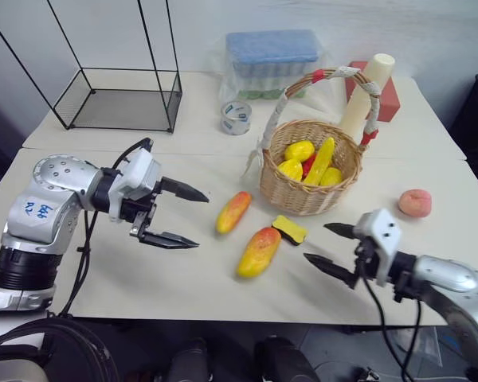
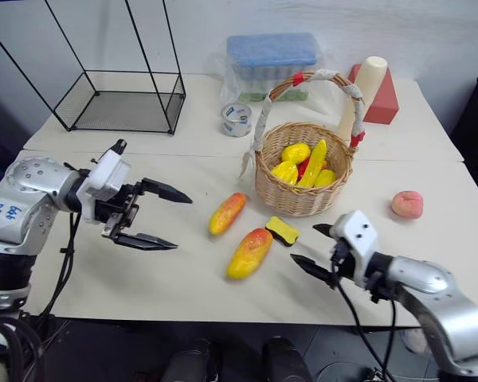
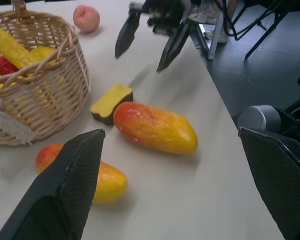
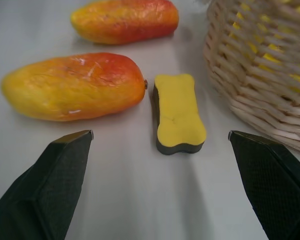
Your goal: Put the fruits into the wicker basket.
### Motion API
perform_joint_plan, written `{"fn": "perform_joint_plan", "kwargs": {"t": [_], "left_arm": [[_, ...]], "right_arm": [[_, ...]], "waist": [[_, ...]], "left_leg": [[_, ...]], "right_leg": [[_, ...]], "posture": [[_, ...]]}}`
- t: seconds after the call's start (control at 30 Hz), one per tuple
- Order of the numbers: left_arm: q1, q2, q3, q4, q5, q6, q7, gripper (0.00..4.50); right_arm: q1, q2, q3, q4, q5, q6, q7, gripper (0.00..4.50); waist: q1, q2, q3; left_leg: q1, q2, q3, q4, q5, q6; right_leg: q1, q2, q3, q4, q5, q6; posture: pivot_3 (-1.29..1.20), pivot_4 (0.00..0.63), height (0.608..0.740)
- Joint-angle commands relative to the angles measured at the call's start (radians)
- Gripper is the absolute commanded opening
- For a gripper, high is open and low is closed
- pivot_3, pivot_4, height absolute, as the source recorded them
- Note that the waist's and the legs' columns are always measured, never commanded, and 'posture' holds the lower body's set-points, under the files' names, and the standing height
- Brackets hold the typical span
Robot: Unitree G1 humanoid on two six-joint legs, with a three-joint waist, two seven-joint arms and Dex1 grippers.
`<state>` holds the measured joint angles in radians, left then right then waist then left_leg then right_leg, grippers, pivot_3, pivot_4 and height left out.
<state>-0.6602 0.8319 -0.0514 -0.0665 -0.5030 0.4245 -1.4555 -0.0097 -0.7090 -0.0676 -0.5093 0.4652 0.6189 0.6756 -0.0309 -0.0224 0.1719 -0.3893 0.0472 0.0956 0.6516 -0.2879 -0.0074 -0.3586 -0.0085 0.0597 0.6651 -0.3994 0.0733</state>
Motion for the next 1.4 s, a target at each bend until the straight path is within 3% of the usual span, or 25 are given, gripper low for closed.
{"fn": "perform_joint_plan", "kwargs": {"t": [0.03,0.2,0.23,0.3,0.4,0.53,0.67,0.83,0.93,1.1,1.3,1.4], "left_arm": [[-0.037,-0.013,0.001,-0.025,-0.009,0.007,0.013,4.50],[-0.057,-0.033,-0.004,-0.026,-0.010,0.019,0.026,4.50],[-0.061,-0.037,-0.005,-0.028,-0.010,0.019,0.028,4.50],[-0.070,-0.044,-0.008,-0.029,-0.008,0.021,0.033,4.50],[-0.084,-0.053,-0.007,-0.026,-0.010,0.028,0.038,4.50],[-0.089,-0.059,-0.003,-0.024,-0.012,0.035,0.048,4.50],[-0.078,-0.067,0.003,-0.042,-0.018,0.047,0.066,4.50],[-0.057,-0.078,0.015,-0.082,-0.036,0.062,0.092,4.50],[-0.073,-0.103,0.019,-0.069,-0.036,0.055,0.115,4.50],[-0.079,-0.141,-0.006,-0.052,-0.011,0.036,0.142,4.50],[-0.083,-0.206,0.011,-0.065,0.008,0.037,0.264,4.50],[-0.056,-0.193,0.023,-0.099,-0.006,0.070,0.289,4.50]], "right_arm": [[-0.074,0.063,0.067,0.108,-0.087,-0.061,-0.053,4.48],[-0.150,0.130,0.132,0.257,-0.170,-0.121,-0.071,4.48],[-0.163,0.140,0.144,0.283,-0.183,-0.139,-0.067,4.31],[-0.173,0.156,0.152,0.305,-0.185,-0.167,-0.043,3.89],[-0.155,0.151,0.150,0.279,-0.159,-0.180,0.013,2.86],[-0.083,0.152,0.042,0.184,-0.058,-0.154,0.035,1.51],[0.051,0.127,-0.152,0.065,0.042,-0.094,-0.002,1.14],[0.240,0.106,-0.529,0.053,0.173,-0.028,-0.035,1.14],[0.379,0.072,-0.762,0.233,0.163,-0.054,0.009,1.14],[0.384,0.078,-0.747,0.420,0.059,-0.147,-0.039,1.14],[0.360,0.099,-0.723,0.403,0.079,-0.141,-0.056,3.03],[0.356,0.079,-0.759,0.367,0.105,-0.129,-0.061,4.05]], "waist": [[0.000,0.000,0.000],[-0.002,0.000,0.000],[-0.002,0.000,0.000],[-0.003,0.000,0.000],[-0.002,0.000,0.000],[0.001,0.000,0.000],[0.003,0.000,0.000],[0.005,0.000,0.000],[0.004,0.001,0.000],[-0.011,0.000,-0.001],[-0.021,0.007,0.000],[-0.021,0.007,0.000]], "left_leg": [[0.000,0.000,0.000,0.000,0.000,0.000],[0.000,0.000,0.000,0.001,0.000,0.000],[0.000,0.000,0.000,0.002,0.000,0.000],[0.000,0.000,0.001,0.003,0.000,0.000],[0.000,0.000,0.000,0.004,0.000,0.000],[0.000,0.000,0.000,0.004,0.000,0.000],[-0.001,0.000,0.000,0.004,0.000,0.000],[0.000,-0.001,-0.001,0.003,0.000,0.000],[0.001,-0.001,0.000,0.003,0.000,0.000],[0.004,0.000,0.002,-0.001,0.000,0.000],[0.004,0.000,0.002,-0.003,0.002,-0.002],[0.004,0.000,0.001,-0.003,0.002,-0.002]], "right_leg": [[0.000,0.000,0.000,0.000,0.000,0.000],[-0.001,0.000,0.000,0.004,0.000,0.000],[-0.001,0.000,0.000,0.004,0.000,0.000],[-0.001,-0.001,0.000,0.006,0.000,0.000],[-0.001,0.000,0.000,0.007,0.000,0.000],[-0.001,-0.001,0.000,0.007,0.000,0.000],[-0.001,-0.001,0.000,0.007,0.000,0.000],[0.001,-0.001,-0.001,0.006,0.000,0.000],[0.002,0.000,0.000,0.004,0.000,0.000],[0.005,0.001,0.002,-0.002,0.000,0.000],[0.004,0.002,0.002,-0.001,0.000,0.000],[0.004,0.002,0.002,-0.001,0.000,0.000]], "posture": [[0.00,0.150,0.740],[0.00,0.150,0.740],[0.00,0.150,0.740],[0.00,0.150,0.740],[0.00,0.150,0.740],[0.00,0.150,0.740],[0.00,0.150,0.740],[0.00,0.150,0.740],[0.00,0.150,0.740],[0.00,0.150,0.740],[0.00,0.150,0.740],[0.00,0.150,0.740]]}}
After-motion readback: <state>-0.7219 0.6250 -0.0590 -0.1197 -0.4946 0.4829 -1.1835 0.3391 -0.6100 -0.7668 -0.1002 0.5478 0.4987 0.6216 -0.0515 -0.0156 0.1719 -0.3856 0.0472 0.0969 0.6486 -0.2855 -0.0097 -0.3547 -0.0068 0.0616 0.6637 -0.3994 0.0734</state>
